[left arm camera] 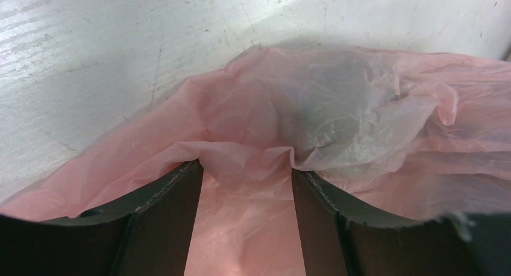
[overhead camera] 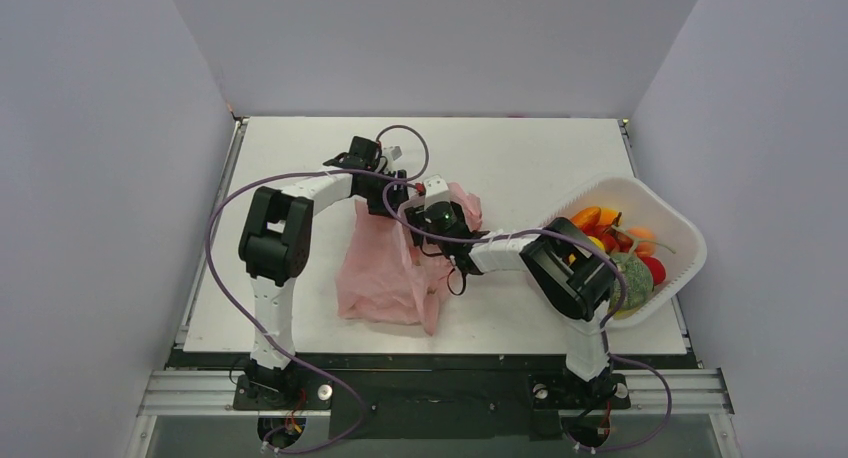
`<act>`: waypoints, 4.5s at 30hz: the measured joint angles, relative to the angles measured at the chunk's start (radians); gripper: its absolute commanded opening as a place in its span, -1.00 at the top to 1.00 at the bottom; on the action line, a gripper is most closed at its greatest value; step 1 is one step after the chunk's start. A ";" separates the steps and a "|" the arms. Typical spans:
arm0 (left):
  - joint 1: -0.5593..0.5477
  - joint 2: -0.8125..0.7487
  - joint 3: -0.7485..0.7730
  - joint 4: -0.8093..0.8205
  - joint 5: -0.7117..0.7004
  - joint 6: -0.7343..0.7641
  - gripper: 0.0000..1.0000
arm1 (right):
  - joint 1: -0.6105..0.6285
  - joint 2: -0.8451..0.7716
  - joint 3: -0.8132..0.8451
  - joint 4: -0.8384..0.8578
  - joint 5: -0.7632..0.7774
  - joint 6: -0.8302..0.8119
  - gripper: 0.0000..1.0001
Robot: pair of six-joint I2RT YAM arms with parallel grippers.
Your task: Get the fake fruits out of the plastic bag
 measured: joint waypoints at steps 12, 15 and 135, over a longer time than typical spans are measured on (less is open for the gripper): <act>0.000 0.006 0.003 0.002 0.029 -0.001 -0.08 | 0.014 0.084 0.114 -0.024 0.010 -0.048 0.43; 0.000 0.006 0.003 0.002 0.033 0.000 -0.08 | 0.024 0.084 0.114 -0.027 0.010 -0.045 0.77; -0.066 -0.027 0.003 -0.174 0.076 0.069 -0.17 | 0.274 -0.267 -0.003 -0.347 0.167 0.320 0.39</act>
